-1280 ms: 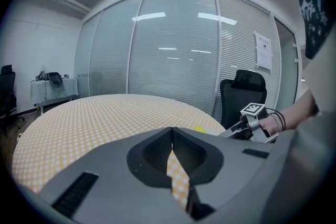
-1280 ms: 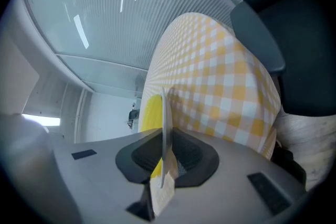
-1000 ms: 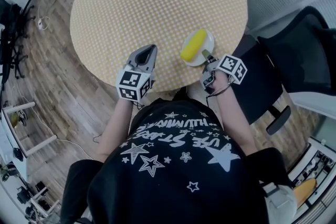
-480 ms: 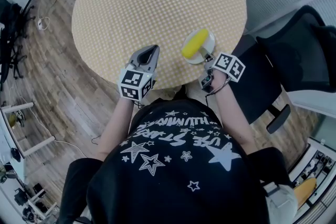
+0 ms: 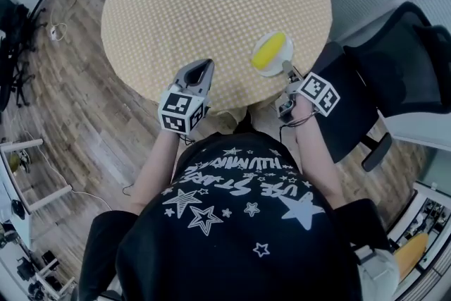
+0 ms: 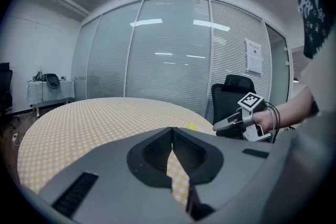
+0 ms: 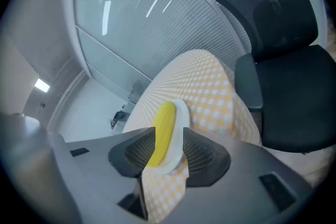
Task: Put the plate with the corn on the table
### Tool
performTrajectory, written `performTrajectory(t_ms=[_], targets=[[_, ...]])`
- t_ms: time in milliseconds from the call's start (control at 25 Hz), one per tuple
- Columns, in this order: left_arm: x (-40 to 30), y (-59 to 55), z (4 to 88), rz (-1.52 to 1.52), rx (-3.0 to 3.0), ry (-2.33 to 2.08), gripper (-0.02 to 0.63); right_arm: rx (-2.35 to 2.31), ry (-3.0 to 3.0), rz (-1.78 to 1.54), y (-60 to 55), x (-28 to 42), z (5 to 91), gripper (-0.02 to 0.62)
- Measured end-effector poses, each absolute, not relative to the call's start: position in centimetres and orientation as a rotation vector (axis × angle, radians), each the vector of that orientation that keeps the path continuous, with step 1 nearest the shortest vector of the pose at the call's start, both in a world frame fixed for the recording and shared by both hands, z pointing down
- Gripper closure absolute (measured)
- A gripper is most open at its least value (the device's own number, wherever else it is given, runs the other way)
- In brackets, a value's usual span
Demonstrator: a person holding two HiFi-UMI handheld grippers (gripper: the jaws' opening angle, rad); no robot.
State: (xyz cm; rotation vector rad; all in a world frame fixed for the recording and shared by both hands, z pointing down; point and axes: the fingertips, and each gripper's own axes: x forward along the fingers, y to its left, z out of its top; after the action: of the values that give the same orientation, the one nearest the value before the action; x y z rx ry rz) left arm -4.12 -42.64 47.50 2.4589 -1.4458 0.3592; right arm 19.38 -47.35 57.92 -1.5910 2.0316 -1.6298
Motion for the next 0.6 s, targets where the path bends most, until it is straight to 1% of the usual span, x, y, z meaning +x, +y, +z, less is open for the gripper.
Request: performTrajectory(t_ms=[80, 160, 240, 320, 480, 600], targets=[[-5.0, -41.8, 47.0, 0.345, 2.463, -1.449, 0.598, -1.550, 2.044, -1.543, -46.9, 19.0, 55.9, 0.430], [-5.8, -40.9, 46.5, 0.323, 2.467, -1.451, 0.598, -1.524, 2.080, -1.467, -46.2, 18.6, 54.1, 0.445], [-6.2, -39.9, 45.9, 0.301, 2.480, -1.447, 0.598, -1.507, 2.105, -1.406, -45.3, 18.1, 52.5, 0.495], [-6.4, -38.9, 45.2, 0.280, 2.500, -1.439, 0.598, -1.487, 2.109, -1.362, -44.2, 17.7, 51.0, 0.519], [-7.0, -36.2, 43.2, 0.233, 2.530, -1.429, 0.598, -1.451, 2.133, -1.308, -41.5, 16.1, 48.2, 0.532], [-8.3, -33.4, 43.0, 0.208, 2.547, -1.412, 0.598, -1.442, 2.170, -1.265, -38.7, 14.2, 47.7, 0.533]])
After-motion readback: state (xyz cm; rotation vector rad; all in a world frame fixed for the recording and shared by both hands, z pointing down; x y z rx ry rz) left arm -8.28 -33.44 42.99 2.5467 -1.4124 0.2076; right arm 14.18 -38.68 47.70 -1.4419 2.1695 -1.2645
